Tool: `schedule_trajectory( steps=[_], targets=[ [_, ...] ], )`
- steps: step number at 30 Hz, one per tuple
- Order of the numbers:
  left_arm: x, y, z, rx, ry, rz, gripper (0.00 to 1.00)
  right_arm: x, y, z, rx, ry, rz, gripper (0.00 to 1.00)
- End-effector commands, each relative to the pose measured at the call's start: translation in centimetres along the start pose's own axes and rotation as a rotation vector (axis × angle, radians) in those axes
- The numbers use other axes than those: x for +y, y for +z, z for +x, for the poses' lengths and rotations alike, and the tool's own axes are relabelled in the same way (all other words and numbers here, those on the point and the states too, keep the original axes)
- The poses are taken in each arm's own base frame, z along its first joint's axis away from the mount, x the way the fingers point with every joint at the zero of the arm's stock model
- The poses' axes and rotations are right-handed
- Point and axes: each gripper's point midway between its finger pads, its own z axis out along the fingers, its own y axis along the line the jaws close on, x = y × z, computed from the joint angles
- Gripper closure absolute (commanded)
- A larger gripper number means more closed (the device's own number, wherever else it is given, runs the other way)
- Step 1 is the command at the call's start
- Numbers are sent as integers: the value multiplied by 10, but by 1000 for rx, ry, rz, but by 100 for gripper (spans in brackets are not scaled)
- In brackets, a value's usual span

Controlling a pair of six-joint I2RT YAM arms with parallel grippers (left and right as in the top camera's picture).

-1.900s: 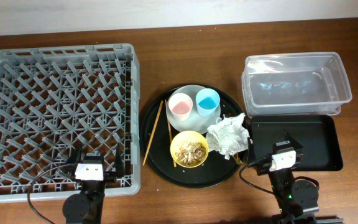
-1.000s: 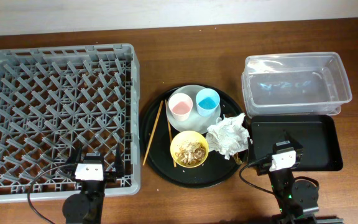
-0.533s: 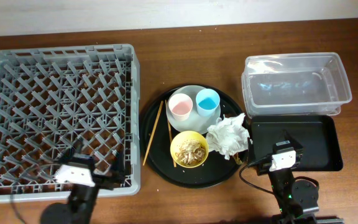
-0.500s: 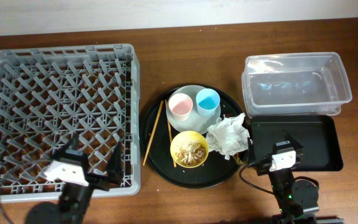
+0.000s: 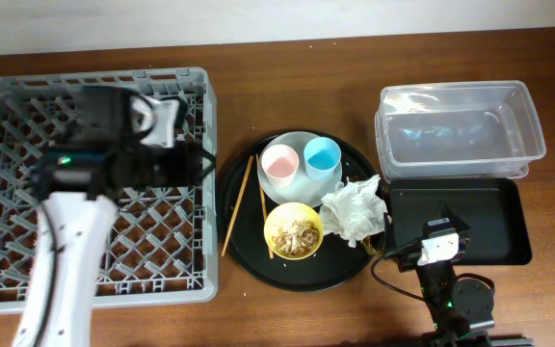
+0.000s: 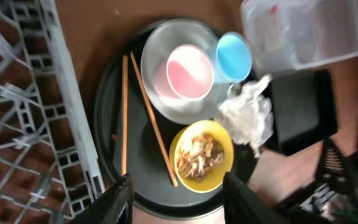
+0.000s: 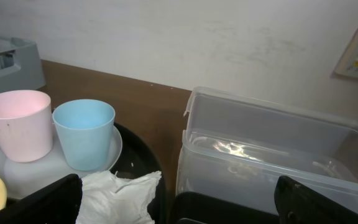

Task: Sort waste into correct bins and load items into the dishwasher rack
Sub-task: 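Lower the left gripper onto the wooden chopsticks and grasp them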

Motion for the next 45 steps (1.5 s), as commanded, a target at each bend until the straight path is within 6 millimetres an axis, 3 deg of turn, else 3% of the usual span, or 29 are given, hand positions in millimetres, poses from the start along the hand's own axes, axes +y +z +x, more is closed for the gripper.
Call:
schedule_trajectory(
  steps=[1,2,3,5,7,9,12,15,21,31,35,38,45],
  targets=[
    [5,19,7,13,0,-290,51,2,0,2,2,1,-8,1],
    [-3,25,7,9,42,-308,31,2,0,2,2,1,-8,1],
    [-13,30,5,-2,80,-305,1,2,0,2,2,1,-8,1],
    [-28,35,2,-30,128,-296,1,2,0,2,2,1,-8,1],
    [-35,39,8,-13,150,-286,32,2,0,2,2,1,-8,1],
    [-38,49,21,20,181,-300,43,2,0,2,2,1,-8,1],
    [-23,72,46,102,228,-405,45,2,0,2,2,1,-8,1],
    [-13,84,56,151,224,-428,44,2,0,2,3,1,-9,1],
    [-2,103,58,186,223,-465,44,2,0,2,3,1,-9,1],
    [5,112,57,193,226,-491,44,2,0,2,3,1,-9,1],
    [12,133,60,225,224,-504,53,2,0,2,2,1,-8,1],
    [32,139,58,232,239,-604,63,2,0,2,2,1,-8,1],
    [46,170,72,302,218,-622,64,2,0,2,3,1,-9,1]
  ],
)
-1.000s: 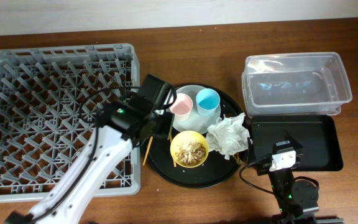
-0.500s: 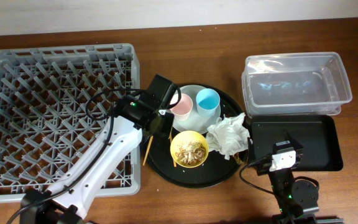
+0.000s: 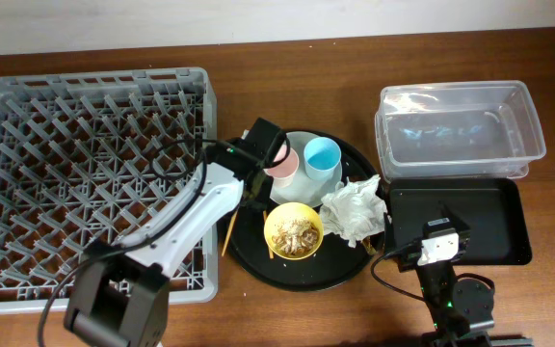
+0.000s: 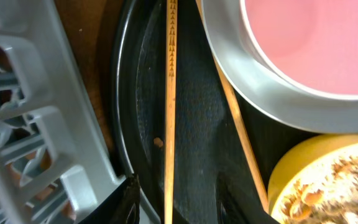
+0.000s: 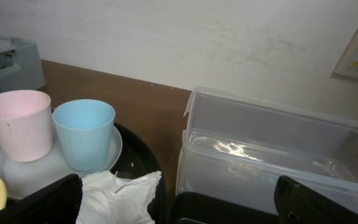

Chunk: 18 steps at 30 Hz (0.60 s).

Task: Sort waste into correct bins and load items into the dishwasher rack
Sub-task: 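Lower the left gripper onto the wooden chopsticks and grasp them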

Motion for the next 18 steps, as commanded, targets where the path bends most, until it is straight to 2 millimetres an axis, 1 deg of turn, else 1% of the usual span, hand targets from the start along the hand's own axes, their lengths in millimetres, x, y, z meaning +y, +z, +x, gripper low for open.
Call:
schedule_trajectory(
  steps=[1,4,7,11,18],
  targets=[
    [-1,27,9,63,-1,-36,64,2,0,2,2,1,-8,1],
    [-2,42,14,100,8,-47,64,2,0,2,2,1,-8,1],
    [-4,51,15,113,10,-51,64,2,0,2,2,1,-8,1],
    [-4,65,21,145,19,-65,70,2,0,2,2,1,-8,1],
    [-3,68,20,142,19,-74,72,2,0,2,2,1,-8,1]
  ],
)
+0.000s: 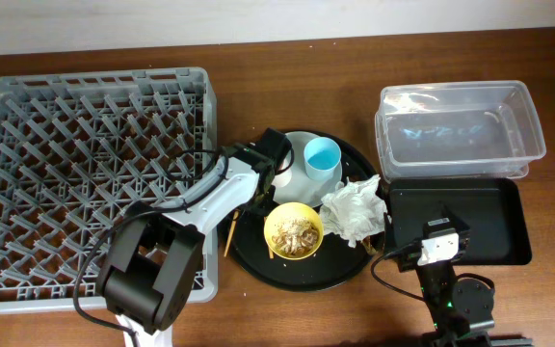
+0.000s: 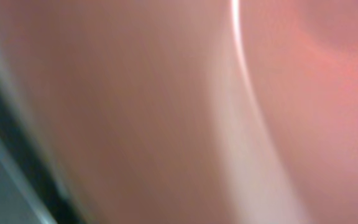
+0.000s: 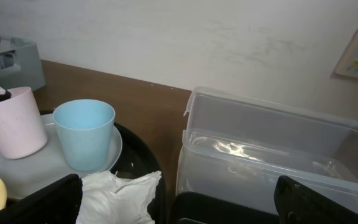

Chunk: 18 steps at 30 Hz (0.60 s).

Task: Sort waste into correct bins and load items into the dishwasher rack
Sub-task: 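Lower the left gripper onto the wooden chopsticks and grasp them, then carry the chopsticks with the left gripper into the grey dish rack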

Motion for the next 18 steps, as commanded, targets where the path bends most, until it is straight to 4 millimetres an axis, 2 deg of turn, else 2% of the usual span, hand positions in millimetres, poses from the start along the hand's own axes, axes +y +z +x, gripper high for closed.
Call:
schedule_trajectory(
  steps=[1,5,6,10,12,16,18],
  targets=[
    [3,7,4,15,-5,-23,76,2,0,2,2,1,-8,1],
    [1,6,4,16,-5,-15,75,2,0,2,2,1,-8,1],
    [1,4,3,13,-5,-14,71,2,0,2,3,1,-9,1],
    [3,-15,-6,-27,-15,1,64,2,0,2,2,1,-8,1],
    [4,-30,-13,-69,-25,17,57,2,0,2,3,1,-9,1],
    [7,-50,-19,-125,-39,32,36,2,0,2,3,1,-9,1],
    [8,-56,-20,-142,-42,36,33,2,0,2,2,1,-8,1]
  ],
)
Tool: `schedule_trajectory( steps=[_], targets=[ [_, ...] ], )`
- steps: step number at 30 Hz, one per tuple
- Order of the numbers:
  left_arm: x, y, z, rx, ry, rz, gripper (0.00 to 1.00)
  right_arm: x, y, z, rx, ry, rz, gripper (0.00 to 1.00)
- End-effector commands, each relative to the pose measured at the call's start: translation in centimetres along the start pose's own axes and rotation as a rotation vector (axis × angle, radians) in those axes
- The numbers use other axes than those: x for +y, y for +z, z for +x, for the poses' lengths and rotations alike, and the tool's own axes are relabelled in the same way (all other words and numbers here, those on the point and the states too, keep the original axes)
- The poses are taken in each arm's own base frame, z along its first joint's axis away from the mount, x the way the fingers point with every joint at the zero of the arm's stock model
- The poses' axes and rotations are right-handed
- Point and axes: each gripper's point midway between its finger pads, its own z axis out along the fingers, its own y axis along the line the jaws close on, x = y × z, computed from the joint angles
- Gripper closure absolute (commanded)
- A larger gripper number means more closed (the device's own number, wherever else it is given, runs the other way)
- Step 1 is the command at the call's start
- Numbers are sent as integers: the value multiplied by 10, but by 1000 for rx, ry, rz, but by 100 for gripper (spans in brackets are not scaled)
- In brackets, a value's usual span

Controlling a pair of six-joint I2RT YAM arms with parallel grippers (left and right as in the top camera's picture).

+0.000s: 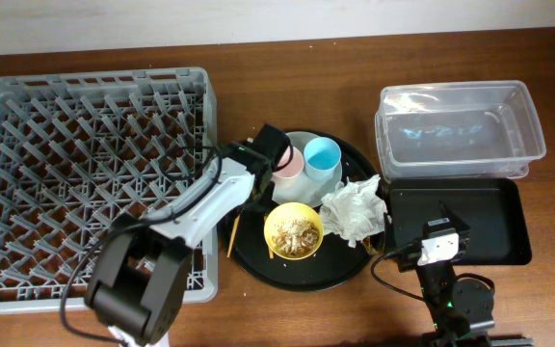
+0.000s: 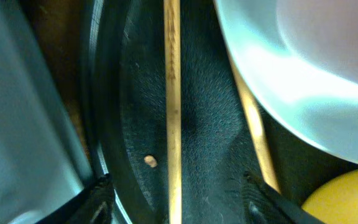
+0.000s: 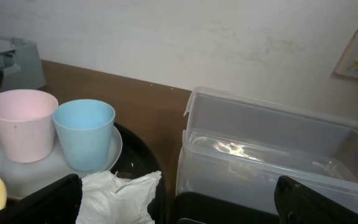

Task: Sort waste into correct bins and load items into the dishwasher rack
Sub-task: 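Carry the chopsticks with the left gripper into the grey dish rack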

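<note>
My left gripper is open low over the left side of the round black tray. One wooden chopstick lies between its fingers; a second chopstick runs under the rim of the white plate. A pink cup and a blue cup stand on that plate. A yellow bowl of food scraps and a crumpled white napkin also sit on the tray. My right gripper is open and empty near the black bin.
The grey dishwasher rack fills the left of the table, its wall close beside my left gripper. A clear plastic bin stands at the back right, behind the black bin.
My left gripper was pressed against the pink cup, which filled its view. Now it is off the cup and low over the chopsticks, and the cup stands free. The right arm has not moved.
My left gripper first hung open above the rack's right edge, looking at the tray. Then it was down over the chopsticks at the tray's left. Then it was against the pink cup. Now it is over the chopsticks again, holding nothing.
</note>
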Motion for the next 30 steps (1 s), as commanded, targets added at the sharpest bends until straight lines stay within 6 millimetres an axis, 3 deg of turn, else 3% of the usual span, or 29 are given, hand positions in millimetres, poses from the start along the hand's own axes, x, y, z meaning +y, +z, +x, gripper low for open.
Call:
schedule_trajectory(
  steps=[1,3,5,8,14,22,25,30],
  targets=[
    [3,-30,-17,-90,-20,21,33,2,0,2,2,1,-8,1],
    [3,-30,-16,-87,-22,21,35,2,0,2,2,1,-8,1],
    [4,-28,-12,-74,-65,18,51,2,0,2,3,1,-9,1],
    [4,-22,-8,-65,-131,18,60,2,0,2,3,1,-9,1],
    [2,-12,1,-49,-142,22,54,2,0,2,2,1,-8,1],
    [11,0,-1,-46,-246,60,55,2,0,2,3,1,-9,1],
    [1,6,-2,-45,-216,149,54,2,0,2,2,1,-8,1],
    [1,8,-1,-47,-213,148,59,2,0,2,2,1,-8,1]
  ],
)
